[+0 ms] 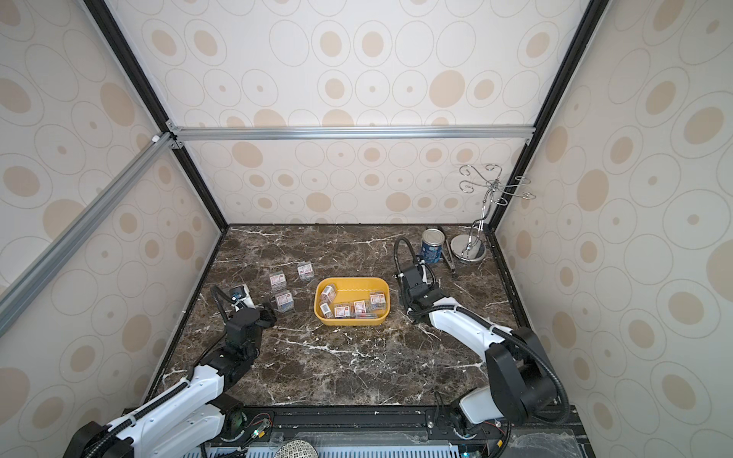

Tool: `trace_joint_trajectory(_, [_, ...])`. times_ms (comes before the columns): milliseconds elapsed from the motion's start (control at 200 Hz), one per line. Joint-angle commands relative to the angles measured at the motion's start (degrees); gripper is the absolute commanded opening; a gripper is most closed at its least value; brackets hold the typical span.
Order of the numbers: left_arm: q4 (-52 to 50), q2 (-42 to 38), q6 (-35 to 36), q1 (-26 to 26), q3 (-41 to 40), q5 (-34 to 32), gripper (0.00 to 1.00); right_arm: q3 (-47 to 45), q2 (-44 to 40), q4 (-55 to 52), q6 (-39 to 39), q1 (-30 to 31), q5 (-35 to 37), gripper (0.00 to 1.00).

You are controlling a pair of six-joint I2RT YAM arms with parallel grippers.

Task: Take the paper clips out of the storage box
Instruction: Pick up the boxed paper clips from the storage box.

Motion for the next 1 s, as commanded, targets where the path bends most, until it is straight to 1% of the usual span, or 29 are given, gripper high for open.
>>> trace_joint_trajectory(0, [6.84, 4.13, -2.20, 1.45, 0.74, -4.03, 0.72, 2.06, -3.25, -0.94, 0.99, 5.07, -3.64, 0.78])
trace_joint_trajectory(80, [5.08, 7.29, -3.16, 1.54, 2.83, -5.57, 0.72, 3.56, -3.17, 0.26, 0.27, 9.58, -6.35, 0.79])
trace_joint_trajectory(190, [3.23, 9.56, -3.83, 1.55, 4.57, -5.99, 0.68, 7.74, 0.19, 0.04, -1.25, 16.86, -5.64, 0.79])
trace_joint_trajectory(265, [3.34, 8.79, -4.08, 1.58, 4.05, -6.12, 0.68, 11.22, 3.90, -0.72, -1.97, 20.58, -5.23, 0.79])
trace_joint_trajectory(400, [5.30, 4.75, -4.02, 1.53, 1.02, -5.68, 0.69, 17.39, 11.77, -1.69, -2.24, 24.88, -9.07, 0.76])
trace_joint_trajectory(495, [6.52, 1.59, -4.07, 1.55, -1.20, -5.25, 0.70, 21.52, 17.17, -2.62, -2.24, 25.90, -12.55, 0.75])
trace_joint_trajectory(645, [7.83, -1.36, -3.73, 1.52, -3.14, -4.17, 0.73, 27.78, 24.06, -7.02, -1.89, 26.03, -13.67, 0.74])
trace_joint_trajectory(825, [7.64, 0.06, -3.73, 1.57, -2.38, -4.11, 0.73, 30.38, 28.70, -8.31, -1.75, 26.00, -14.50, 0.72])
trace_joint_trajectory(990, [7.49, 1.47, -3.73, 1.53, -1.67, -3.93, 0.73, 32.54, 31.77, -9.35, -1.80, 26.03, -13.51, 0.70])
